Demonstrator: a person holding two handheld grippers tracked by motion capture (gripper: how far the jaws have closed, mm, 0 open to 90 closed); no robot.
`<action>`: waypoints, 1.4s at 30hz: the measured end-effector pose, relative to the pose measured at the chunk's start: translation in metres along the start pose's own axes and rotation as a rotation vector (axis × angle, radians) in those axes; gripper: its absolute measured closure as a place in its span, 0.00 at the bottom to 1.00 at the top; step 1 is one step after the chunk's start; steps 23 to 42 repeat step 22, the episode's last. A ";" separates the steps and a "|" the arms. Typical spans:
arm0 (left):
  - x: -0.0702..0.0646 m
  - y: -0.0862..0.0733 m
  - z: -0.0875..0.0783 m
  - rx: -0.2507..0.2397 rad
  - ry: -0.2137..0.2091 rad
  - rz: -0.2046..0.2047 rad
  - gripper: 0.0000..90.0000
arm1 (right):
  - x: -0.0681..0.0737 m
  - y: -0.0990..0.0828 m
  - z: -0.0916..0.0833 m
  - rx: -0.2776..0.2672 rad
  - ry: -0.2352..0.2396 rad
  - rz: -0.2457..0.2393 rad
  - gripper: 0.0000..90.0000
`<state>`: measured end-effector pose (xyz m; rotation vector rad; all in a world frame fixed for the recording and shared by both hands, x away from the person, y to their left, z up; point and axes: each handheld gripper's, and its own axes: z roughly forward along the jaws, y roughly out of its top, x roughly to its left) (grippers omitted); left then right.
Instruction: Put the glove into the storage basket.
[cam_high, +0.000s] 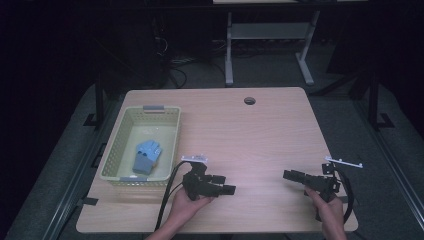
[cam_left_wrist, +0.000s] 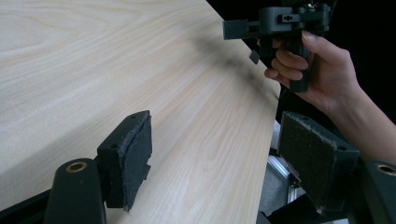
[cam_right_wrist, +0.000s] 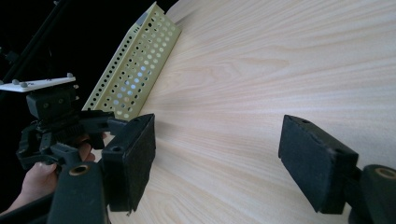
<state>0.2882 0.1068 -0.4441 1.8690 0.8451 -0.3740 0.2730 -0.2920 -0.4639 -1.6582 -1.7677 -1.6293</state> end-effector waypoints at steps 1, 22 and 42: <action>0.000 -0.002 -0.002 0.006 -0.003 0.006 0.29 | 0.000 -0.001 -0.001 -0.007 0.004 -0.001 0.30; -0.010 -0.021 -0.004 0.008 -0.031 0.046 0.29 | 0.005 -0.010 0.010 -0.012 0.060 -0.050 0.29; -0.010 -0.021 -0.004 0.008 -0.031 0.046 0.29 | 0.005 -0.010 0.010 -0.012 0.060 -0.050 0.29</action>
